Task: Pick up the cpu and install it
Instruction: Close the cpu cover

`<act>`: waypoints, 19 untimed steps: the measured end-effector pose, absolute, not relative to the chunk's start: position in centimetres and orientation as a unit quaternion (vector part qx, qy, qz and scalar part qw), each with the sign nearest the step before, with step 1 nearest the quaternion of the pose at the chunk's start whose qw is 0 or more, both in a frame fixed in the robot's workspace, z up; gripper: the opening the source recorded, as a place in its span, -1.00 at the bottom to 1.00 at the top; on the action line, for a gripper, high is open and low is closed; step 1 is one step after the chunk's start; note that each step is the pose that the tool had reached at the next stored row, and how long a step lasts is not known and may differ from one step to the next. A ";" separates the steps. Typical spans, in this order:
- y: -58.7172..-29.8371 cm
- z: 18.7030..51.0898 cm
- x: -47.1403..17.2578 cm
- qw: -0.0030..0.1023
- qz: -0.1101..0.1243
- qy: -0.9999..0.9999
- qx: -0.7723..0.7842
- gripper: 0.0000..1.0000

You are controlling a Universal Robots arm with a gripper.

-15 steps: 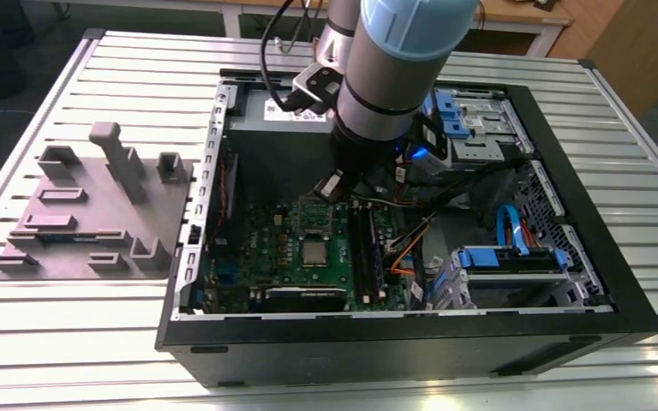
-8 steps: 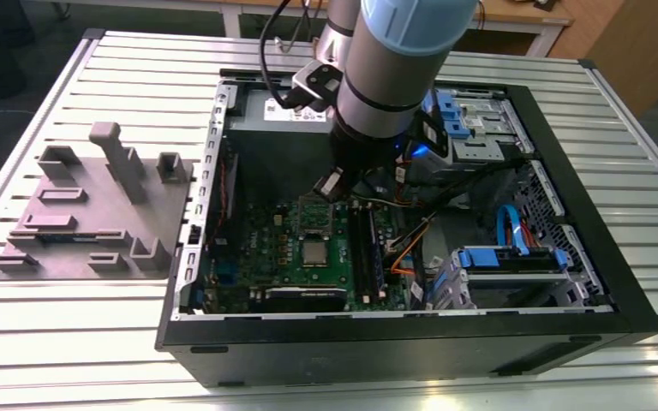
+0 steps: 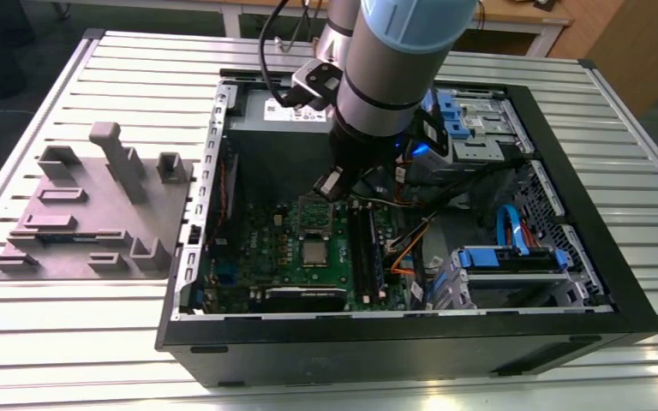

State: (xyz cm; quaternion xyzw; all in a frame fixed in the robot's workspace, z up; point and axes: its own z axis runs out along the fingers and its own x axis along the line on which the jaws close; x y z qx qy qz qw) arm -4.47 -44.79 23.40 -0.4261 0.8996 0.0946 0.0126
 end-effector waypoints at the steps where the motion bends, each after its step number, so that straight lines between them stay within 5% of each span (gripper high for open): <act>1: -44.8 23.4 -4.5 0.013 0.095 0.900 -0.426 -0.79; 19: -44.8 23.6 -4.6 0.011 0.095 0.894 -0.439 -0.79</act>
